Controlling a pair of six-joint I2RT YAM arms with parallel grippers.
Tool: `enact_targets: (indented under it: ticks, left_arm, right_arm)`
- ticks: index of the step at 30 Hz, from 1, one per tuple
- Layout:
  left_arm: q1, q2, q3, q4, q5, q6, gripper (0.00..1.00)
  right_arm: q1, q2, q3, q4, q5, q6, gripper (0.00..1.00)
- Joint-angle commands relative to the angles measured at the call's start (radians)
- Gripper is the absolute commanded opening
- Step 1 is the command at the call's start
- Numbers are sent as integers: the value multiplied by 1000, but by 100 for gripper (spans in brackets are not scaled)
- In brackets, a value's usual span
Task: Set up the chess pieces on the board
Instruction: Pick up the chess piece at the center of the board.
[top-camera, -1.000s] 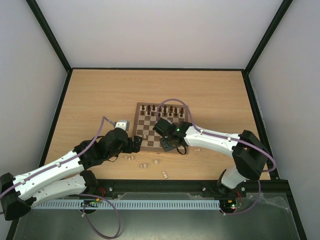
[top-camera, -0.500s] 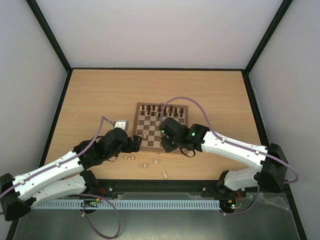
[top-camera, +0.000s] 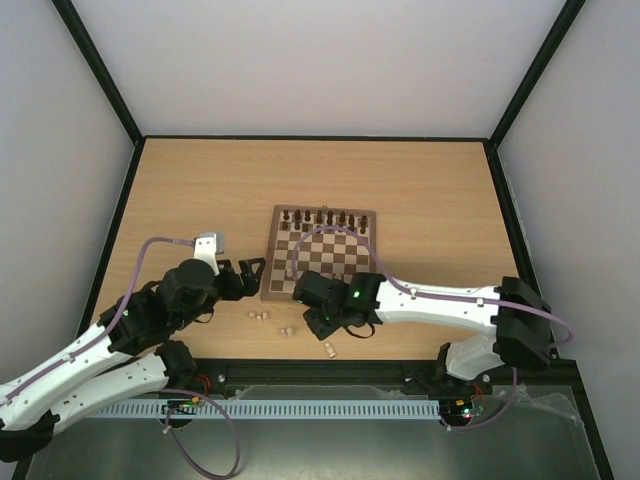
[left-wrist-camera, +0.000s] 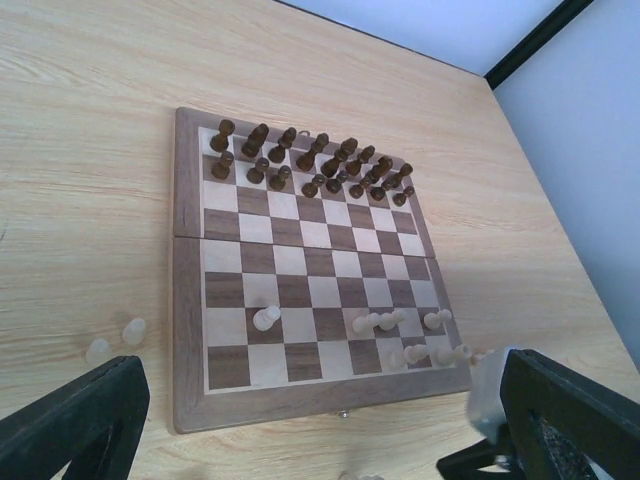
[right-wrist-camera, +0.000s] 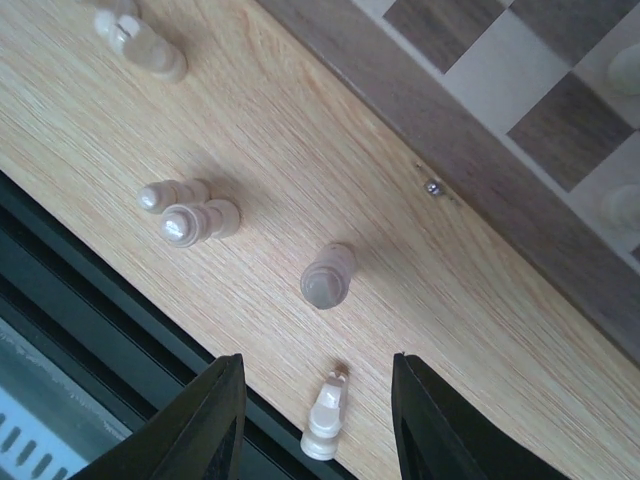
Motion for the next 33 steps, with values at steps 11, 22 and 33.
enact_targets:
  ticks: [11,22,33]
  left_arm:
    - [6,-19,18,-51,-25,-18,99]
    - [6,-25,14,-51,-23,-17,99]
    - [5,-29,12,-49,-17,-17,99]
  right_arm:
    - [14,162,11,34,-21,2,38]
    - [14,228,62,14,33,7,34]
    - [14,263,85,-14,46,8,21]
